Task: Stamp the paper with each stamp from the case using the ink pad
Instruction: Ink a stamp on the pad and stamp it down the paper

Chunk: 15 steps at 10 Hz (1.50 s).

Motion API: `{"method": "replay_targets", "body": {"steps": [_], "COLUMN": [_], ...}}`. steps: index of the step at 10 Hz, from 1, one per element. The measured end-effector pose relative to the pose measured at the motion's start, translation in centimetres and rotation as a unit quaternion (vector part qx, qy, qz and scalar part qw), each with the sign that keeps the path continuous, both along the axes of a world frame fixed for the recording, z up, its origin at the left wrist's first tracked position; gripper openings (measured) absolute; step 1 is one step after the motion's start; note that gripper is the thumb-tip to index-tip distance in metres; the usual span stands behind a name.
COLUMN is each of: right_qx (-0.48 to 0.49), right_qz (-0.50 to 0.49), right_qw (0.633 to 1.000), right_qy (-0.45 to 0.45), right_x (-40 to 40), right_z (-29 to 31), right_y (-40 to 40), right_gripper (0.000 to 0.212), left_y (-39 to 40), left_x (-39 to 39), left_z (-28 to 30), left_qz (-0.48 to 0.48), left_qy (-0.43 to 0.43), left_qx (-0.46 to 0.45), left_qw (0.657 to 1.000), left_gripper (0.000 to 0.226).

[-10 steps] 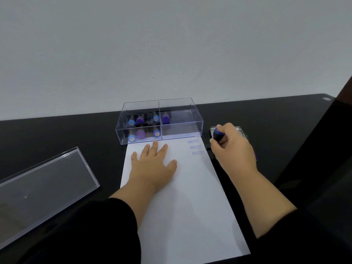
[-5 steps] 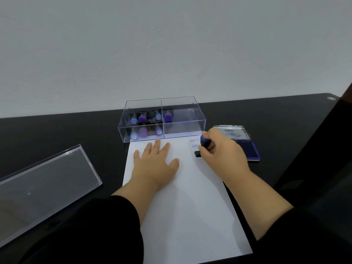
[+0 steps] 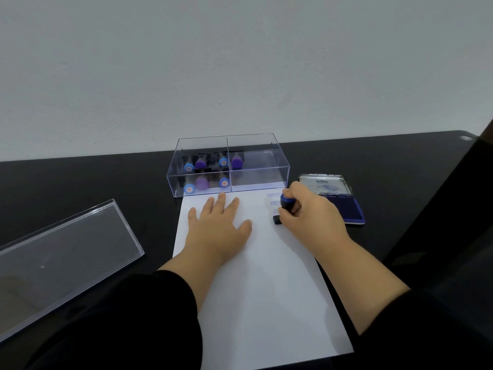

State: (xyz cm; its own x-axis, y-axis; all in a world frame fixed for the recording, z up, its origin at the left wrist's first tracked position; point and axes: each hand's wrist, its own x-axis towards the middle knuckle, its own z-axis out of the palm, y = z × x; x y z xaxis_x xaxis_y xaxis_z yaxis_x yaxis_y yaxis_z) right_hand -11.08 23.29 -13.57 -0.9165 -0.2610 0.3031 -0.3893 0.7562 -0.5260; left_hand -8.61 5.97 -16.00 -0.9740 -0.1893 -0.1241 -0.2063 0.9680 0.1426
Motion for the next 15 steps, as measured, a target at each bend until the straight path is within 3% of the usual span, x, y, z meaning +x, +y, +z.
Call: {"method": "replay_targets", "body": {"steps": [2,10,11,12,15], "right_qx": [-0.010,0.011,-0.099,-0.276,-0.380], "right_qz": [-0.003,0.020,-0.013,-0.062,-0.090], "right_qw": [1.000,0.999,0.995,0.959,0.920], "right_qy": [-0.005,0.028,-0.007,-0.023,-0.036], "right_x": [-0.1,-0.1,-0.5,-0.9,-1.4], "right_z": [-0.1,-0.2,-0.2,0.3,0.9], "right_y": [0.0,0.0,0.6,1.7,2.6], "right_gripper": [0.019,0.016,0.019,0.026,0.023], "left_y": [0.0,0.1,0.1,0.1,0.1], "left_x": [0.1,0.1,0.2,0.2,0.1], "left_z": [0.0,0.2,0.2,0.2,0.2], "left_qz": [0.000,0.000,0.001,0.002,0.001], "left_qy": [0.000,-0.011,-0.010,-0.009,-0.012], "left_qx": [0.002,-0.006,-0.003,-0.005,-0.006], "left_qw": [1.000,1.000,1.000,1.000,1.000], "left_gripper": [0.061,0.061,0.060,0.060,0.060]}}
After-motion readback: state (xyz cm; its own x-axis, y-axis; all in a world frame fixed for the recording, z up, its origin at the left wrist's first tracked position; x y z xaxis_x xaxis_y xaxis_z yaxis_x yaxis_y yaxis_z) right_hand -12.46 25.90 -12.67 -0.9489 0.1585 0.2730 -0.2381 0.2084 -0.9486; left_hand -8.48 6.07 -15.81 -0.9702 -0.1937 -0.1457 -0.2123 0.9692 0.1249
